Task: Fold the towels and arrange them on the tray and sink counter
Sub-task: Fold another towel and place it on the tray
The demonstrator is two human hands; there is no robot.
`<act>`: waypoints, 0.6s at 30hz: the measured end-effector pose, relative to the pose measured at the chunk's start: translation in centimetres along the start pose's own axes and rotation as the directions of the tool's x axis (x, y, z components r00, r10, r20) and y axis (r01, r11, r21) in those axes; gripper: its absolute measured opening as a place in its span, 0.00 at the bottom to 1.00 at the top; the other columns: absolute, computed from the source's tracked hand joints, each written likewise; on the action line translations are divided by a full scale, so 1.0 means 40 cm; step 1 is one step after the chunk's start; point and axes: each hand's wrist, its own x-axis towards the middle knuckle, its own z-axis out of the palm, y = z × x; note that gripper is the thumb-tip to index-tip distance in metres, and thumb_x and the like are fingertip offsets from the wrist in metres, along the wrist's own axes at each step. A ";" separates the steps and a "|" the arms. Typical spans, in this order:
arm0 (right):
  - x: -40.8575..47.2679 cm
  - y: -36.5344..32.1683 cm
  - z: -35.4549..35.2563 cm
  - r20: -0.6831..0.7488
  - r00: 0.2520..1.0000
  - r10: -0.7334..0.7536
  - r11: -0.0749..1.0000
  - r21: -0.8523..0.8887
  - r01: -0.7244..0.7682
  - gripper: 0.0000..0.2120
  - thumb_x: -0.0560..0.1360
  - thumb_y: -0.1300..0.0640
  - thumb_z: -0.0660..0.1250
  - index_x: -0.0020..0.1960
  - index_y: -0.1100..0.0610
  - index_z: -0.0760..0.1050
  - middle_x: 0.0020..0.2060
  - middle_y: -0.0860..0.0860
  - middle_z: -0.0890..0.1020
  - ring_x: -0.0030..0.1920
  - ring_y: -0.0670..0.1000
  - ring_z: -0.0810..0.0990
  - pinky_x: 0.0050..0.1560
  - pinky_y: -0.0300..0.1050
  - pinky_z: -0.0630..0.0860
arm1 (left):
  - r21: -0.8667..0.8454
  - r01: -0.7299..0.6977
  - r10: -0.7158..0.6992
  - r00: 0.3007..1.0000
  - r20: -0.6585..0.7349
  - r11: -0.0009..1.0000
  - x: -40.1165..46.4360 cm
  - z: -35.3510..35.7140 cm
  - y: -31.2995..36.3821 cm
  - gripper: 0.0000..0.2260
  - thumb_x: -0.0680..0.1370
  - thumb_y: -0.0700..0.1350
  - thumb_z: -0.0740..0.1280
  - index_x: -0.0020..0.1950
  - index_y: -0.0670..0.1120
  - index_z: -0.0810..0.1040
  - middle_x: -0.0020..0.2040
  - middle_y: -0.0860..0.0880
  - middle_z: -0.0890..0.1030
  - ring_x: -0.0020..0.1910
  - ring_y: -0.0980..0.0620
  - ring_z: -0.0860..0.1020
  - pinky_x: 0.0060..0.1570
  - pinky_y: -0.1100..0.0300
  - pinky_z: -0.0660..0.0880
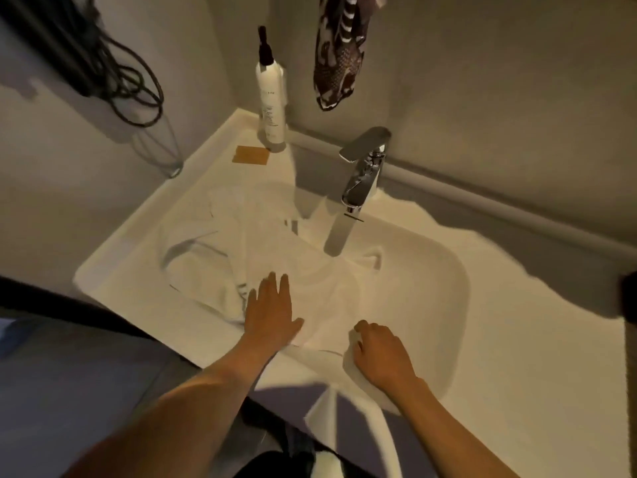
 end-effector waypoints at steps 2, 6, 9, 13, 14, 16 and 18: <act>0.008 -0.018 0.028 0.037 0.999 0.029 1.000 0.003 -0.029 0.12 0.78 0.55 0.56 0.56 0.57 0.74 0.47 0.54 0.81 0.45 0.55 0.79 0.41 0.47 0.72 | -0.037 0.024 -0.023 0.999 0.023 0.999 0.032 -0.008 -0.010 0.38 0.76 0.60 0.65 0.78 0.43 0.53 0.70 0.43 0.70 0.66 0.42 0.71 0.65 0.49 0.68; 0.019 -0.027 0.009 -0.032 0.995 0.098 0.995 0.007 -0.098 0.17 0.78 0.56 0.60 0.65 0.57 0.70 0.58 0.56 0.79 0.54 0.56 0.78 0.53 0.48 0.75 | -0.266 -0.218 0.268 0.949 0.167 0.939 0.050 -0.046 0.008 0.21 0.80 0.55 0.61 0.71 0.49 0.68 0.61 0.44 0.79 0.56 0.42 0.79 0.52 0.53 0.75; 0.038 -0.029 -0.040 -0.261 0.964 -0.045 0.997 -0.067 0.028 0.39 0.72 0.53 0.72 0.77 0.55 0.56 0.75 0.55 0.63 0.73 0.56 0.65 0.71 0.51 0.64 | -0.353 -0.542 0.600 0.797 0.071 0.763 0.017 -0.122 0.053 0.15 0.81 0.54 0.61 0.66 0.52 0.76 0.60 0.48 0.79 0.58 0.45 0.78 0.52 0.54 0.74; 0.056 -0.035 -0.108 -0.182 0.955 -0.233 0.972 -0.040 0.230 0.30 0.72 0.50 0.70 0.72 0.46 0.65 0.70 0.46 0.71 0.73 0.51 0.65 0.72 0.49 0.60 | -0.471 -0.688 0.772 0.636 -0.023 0.553 -0.005 -0.249 0.085 0.09 0.81 0.46 0.62 0.56 0.52 0.80 0.53 0.53 0.81 0.50 0.52 0.78 0.49 0.55 0.75; 0.055 -0.030 -0.128 -0.169 0.964 -0.205 0.979 -0.027 0.203 0.20 0.72 0.48 0.68 0.63 0.47 0.73 0.61 0.47 0.79 0.65 0.52 0.75 0.64 0.47 0.68 | -0.505 -0.675 0.769 0.639 -0.034 0.538 -0.006 -0.279 0.081 0.08 0.81 0.46 0.61 0.53 0.53 0.79 0.50 0.55 0.81 0.47 0.54 0.78 0.48 0.55 0.76; 0.039 -0.013 -0.176 -0.097 0.987 -0.125 0.989 0.062 0.131 0.13 0.73 0.41 0.66 0.50 0.49 0.77 0.47 0.48 0.84 0.48 0.52 0.81 0.48 0.47 0.74 | -0.563 -0.630 0.733 0.677 -0.060 0.535 -0.009 -0.330 0.068 0.06 0.83 0.47 0.60 0.51 0.52 0.76 0.44 0.55 0.81 0.41 0.59 0.78 0.40 0.60 0.75; 0.001 0.012 -0.235 -0.076 0.991 -0.113 0.983 0.140 0.123 0.17 0.72 0.34 0.65 0.45 0.47 0.75 0.40 0.46 0.82 0.40 0.50 0.78 0.40 0.48 0.75 | -0.603 -0.575 0.679 0.730 -0.073 0.553 -0.020 -0.380 0.070 0.04 0.83 0.52 0.60 0.52 0.53 0.73 0.39 0.51 0.80 0.36 0.57 0.78 0.33 0.63 0.71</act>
